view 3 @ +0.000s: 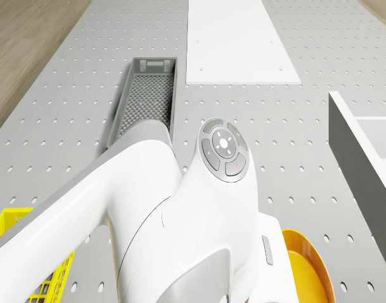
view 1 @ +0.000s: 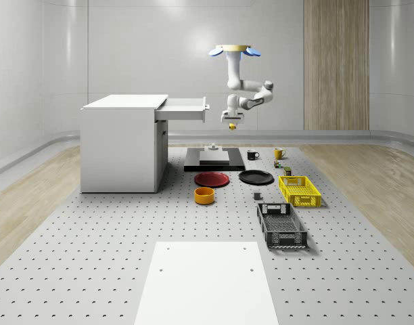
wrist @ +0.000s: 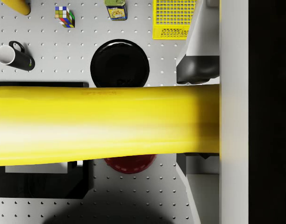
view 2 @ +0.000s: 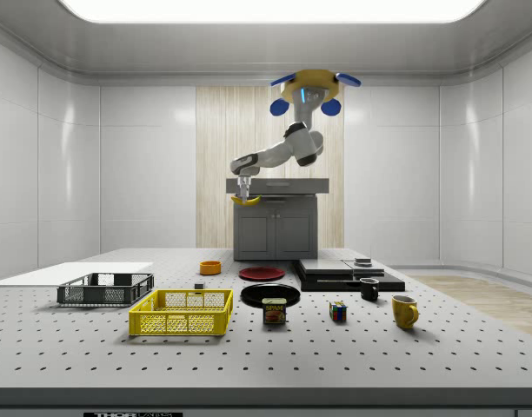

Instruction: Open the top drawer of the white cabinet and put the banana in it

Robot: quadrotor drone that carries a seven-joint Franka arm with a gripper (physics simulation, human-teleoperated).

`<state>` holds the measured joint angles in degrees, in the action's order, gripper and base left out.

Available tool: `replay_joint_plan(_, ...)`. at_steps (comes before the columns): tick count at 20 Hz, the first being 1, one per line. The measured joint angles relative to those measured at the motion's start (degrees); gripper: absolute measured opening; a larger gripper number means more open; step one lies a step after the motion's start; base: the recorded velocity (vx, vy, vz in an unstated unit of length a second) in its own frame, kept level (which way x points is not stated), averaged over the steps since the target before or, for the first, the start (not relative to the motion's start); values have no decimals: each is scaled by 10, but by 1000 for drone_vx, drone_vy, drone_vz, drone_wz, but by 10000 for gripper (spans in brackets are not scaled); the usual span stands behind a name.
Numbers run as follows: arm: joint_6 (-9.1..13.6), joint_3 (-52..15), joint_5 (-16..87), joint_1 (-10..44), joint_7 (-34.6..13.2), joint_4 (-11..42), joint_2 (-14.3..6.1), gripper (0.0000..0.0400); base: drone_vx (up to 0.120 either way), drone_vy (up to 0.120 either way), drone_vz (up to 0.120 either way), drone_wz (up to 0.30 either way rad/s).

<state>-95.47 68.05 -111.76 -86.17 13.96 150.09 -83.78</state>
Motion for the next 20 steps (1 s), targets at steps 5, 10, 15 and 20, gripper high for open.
replay_joint_plan(5,-2,0,1,-1,1,0,-2,190,-120,0,120,0)
replay_joint_plan(10,-4,0,2,-2,1,0,-4,190,-120,0,120,0)
replay_joint_plan(15,-6,0,3,-3,2,0,-6,190,-120,0,120,0)
replay_joint_plan(20,-8,0,4,-3,3,-1,-8,190,-120,0,120,0)
